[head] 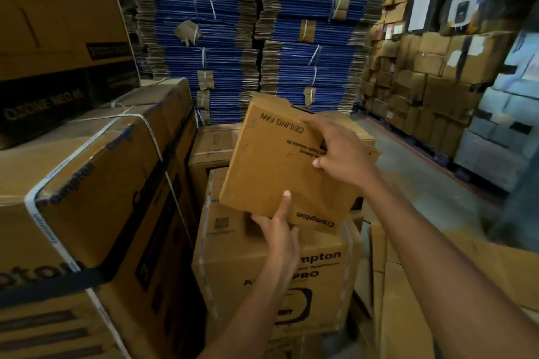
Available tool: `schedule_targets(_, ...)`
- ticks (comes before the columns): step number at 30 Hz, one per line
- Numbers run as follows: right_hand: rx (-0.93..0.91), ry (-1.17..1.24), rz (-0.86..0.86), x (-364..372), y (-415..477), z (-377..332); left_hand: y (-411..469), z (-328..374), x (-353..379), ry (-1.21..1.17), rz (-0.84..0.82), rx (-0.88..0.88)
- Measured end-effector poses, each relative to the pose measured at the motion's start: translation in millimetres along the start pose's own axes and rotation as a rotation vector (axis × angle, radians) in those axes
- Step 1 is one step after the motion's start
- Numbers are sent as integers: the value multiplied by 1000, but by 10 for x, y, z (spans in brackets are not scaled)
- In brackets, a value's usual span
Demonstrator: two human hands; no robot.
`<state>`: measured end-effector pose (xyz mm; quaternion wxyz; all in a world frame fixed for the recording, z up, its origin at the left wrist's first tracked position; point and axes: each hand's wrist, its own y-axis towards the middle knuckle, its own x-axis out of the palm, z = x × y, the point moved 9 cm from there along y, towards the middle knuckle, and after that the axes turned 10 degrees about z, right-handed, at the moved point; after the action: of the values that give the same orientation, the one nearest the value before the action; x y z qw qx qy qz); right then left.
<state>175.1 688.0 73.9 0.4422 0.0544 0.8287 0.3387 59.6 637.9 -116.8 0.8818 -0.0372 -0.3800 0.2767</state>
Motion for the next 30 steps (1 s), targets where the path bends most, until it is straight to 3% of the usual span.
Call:
schedule_targets(8, -217, -167, -51, 749, -356, -384, 104, -341, -524, -72, 41, -312)
schedule_targets(11, -261, -199, -80, 943, -603, -382, 154, -460, -936, 116, 130, -399)
schedule_targets(14, -318, -255, -62, 1073, -822, -393, 191, -445, -1246, 428, 106, -419)
schedule_targets(16, -313, -262, -47, 1103, -849, -382, 102, -179, -1221, 685, 74, -304)
schedule_targets(17, -306, -257, -49, 1102, -843, -379, 62, 45, -1135, 766, 66, -166)
schedule_targets(21, -295, -251, -60, 1088, -856, -389, -244, 1197, -475, 875, -11, 616)
schedule_targets(23, -306, -239, -54, 1081, -895, -418, -320, 1566, -104, 951, -61, 890)
schedule_targets(26, -306, -218, -31, 1049, -903, -442, -27, 1708, 406, 1189, -159, 1029)
schedule_targets(30, -204, -128, -69, 1026, -846, -402, 679, 1285, 591, 1689, -365, 882)
